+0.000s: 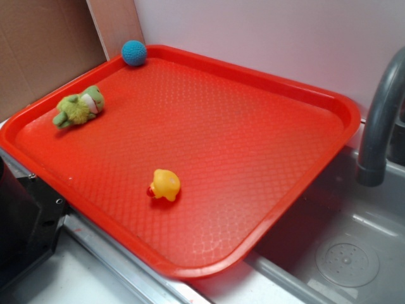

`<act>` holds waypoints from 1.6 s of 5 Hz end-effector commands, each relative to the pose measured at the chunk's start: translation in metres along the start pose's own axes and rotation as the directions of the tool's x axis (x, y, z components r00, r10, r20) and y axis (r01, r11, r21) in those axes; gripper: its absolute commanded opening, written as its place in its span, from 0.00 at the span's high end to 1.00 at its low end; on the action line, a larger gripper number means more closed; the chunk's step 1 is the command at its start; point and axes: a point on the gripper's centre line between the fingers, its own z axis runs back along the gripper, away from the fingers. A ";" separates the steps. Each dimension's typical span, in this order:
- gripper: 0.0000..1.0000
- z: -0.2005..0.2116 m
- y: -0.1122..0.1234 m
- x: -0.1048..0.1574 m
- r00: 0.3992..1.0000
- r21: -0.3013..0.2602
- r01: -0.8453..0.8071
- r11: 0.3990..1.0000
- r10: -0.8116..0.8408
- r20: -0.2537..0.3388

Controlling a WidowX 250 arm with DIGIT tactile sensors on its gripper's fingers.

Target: Grab the green animal.

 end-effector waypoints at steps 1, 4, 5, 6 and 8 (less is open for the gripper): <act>0.00 0.000 0.000 0.000 1.000 0.000 0.000 1.000 0.000 0.000; 0.00 -0.148 0.109 0.063 0.969 0.150 -0.245 0.958 0.247 0.010; 0.00 -0.160 0.134 0.058 0.956 0.121 -0.294 0.948 0.289 0.057; 0.00 -0.167 0.155 0.051 0.945 0.110 -0.327 0.938 0.324 0.052; 0.00 -0.184 0.164 0.057 0.951 0.055 -0.309 0.949 0.308 0.022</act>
